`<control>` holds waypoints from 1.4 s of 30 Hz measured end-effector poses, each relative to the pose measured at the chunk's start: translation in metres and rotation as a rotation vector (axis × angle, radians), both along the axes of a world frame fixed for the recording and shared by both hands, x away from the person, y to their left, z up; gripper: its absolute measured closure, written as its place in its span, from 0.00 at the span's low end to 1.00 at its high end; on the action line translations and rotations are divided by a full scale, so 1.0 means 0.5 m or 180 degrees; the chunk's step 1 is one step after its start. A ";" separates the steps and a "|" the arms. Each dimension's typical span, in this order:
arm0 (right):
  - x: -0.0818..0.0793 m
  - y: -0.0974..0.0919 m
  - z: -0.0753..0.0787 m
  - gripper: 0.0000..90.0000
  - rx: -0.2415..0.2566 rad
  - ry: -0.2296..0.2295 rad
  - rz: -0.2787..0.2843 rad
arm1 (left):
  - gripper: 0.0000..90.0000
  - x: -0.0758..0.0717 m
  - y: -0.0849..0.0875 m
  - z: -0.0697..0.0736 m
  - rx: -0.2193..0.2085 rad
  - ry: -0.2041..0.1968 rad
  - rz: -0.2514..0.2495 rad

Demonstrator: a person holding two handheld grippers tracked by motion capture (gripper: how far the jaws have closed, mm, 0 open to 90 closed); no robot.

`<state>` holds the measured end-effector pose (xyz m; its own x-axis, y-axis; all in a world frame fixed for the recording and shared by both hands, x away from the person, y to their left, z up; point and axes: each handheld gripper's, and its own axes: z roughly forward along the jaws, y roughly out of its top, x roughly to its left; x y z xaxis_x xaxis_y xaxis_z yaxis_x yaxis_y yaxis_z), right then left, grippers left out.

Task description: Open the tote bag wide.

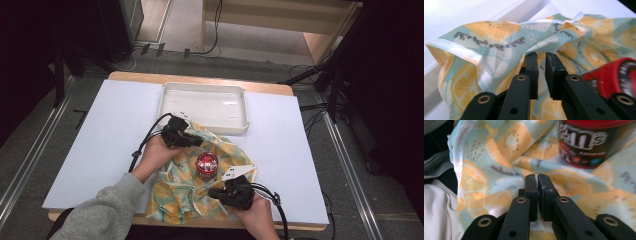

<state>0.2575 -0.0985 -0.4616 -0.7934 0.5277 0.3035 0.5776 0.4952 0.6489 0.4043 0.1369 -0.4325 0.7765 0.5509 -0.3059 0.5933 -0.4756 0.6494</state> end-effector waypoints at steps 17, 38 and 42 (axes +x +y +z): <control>0.008 -0.036 0.027 0.85 0.0103 -0.0176 -0.0110 | 0.64 -0.035 0.024 0.042 -0.0042 -0.0110 -0.0113; 0.012 -0.071 0.044 0.68 0.0098 -0.0278 -0.0230 | 0.45 -0.079 0.049 0.066 -0.0112 -0.0239 -0.0214; 0.014 -0.081 0.047 0.64 0.0113 -0.0290 -0.0272 | 0.44 -0.088 0.052 0.067 -0.0126 -0.0231 -0.0255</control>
<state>0.2643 -0.1387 -0.4383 -0.7711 0.5848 0.2520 0.5546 0.4225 0.7169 0.3601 0.1631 -0.3990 0.8384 0.4748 -0.2676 0.5052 -0.4927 0.7086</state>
